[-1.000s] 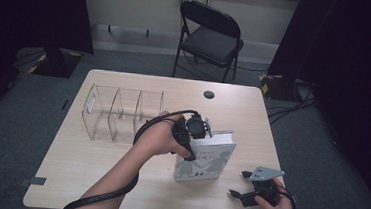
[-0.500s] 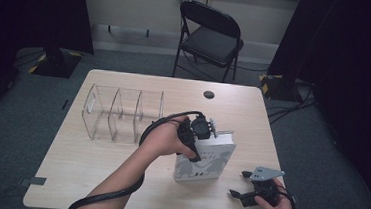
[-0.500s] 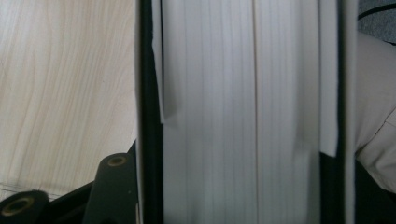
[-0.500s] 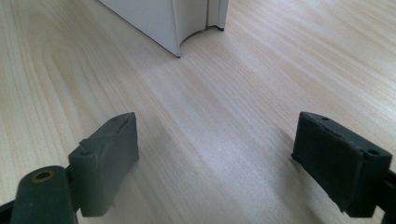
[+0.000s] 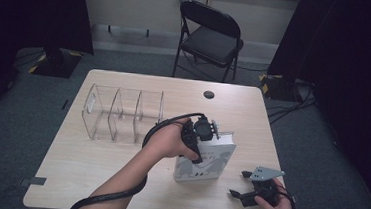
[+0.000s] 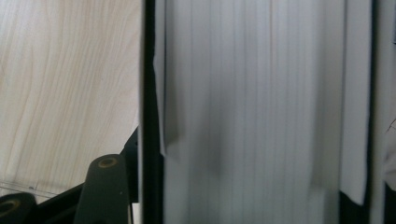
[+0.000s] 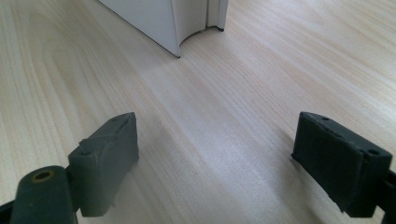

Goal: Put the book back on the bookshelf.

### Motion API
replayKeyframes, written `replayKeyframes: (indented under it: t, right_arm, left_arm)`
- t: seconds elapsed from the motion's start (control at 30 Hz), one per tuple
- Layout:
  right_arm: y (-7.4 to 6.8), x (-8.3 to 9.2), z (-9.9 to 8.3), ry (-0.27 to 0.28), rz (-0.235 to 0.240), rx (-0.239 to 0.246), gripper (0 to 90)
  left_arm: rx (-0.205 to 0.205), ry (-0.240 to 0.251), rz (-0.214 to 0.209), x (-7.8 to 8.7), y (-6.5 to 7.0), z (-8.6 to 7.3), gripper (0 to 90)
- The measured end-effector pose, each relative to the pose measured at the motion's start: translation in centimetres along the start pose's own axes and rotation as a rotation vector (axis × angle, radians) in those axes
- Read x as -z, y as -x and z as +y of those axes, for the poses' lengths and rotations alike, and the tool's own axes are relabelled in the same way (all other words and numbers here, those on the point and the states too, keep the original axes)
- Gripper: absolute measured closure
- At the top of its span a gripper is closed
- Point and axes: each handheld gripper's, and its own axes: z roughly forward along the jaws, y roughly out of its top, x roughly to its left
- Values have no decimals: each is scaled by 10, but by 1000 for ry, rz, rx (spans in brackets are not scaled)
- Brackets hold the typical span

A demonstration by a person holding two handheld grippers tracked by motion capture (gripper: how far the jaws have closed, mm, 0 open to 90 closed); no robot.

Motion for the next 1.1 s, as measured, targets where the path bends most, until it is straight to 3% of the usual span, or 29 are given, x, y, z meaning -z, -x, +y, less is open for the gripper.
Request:
replayKeyframes:
  t: [0.13,0.47,0.53,0.7,0.9,1.1]
  right_arm:
    - [0,0,0,0,0,0,132]
    - [0,0,0,1,0,0,132]
    - [0,0,0,1,0,1,133]
    - [0,0,0,1,0,1,132]
    - [0,0,0,0,0,-1,133]
    - [0,0,0,1,1,0,133]
  left_arm:
    - [-9,9,-9,-1,0,0,401]
    - [5,-47,17,-2,2,3,410]
    - [27,-39,19,-4,3,3,418]
    - [45,-48,26,-3,5,3,432]
    - [64,-43,25,4,13,4,510]
    - [89,-49,41,5,14,3,516]
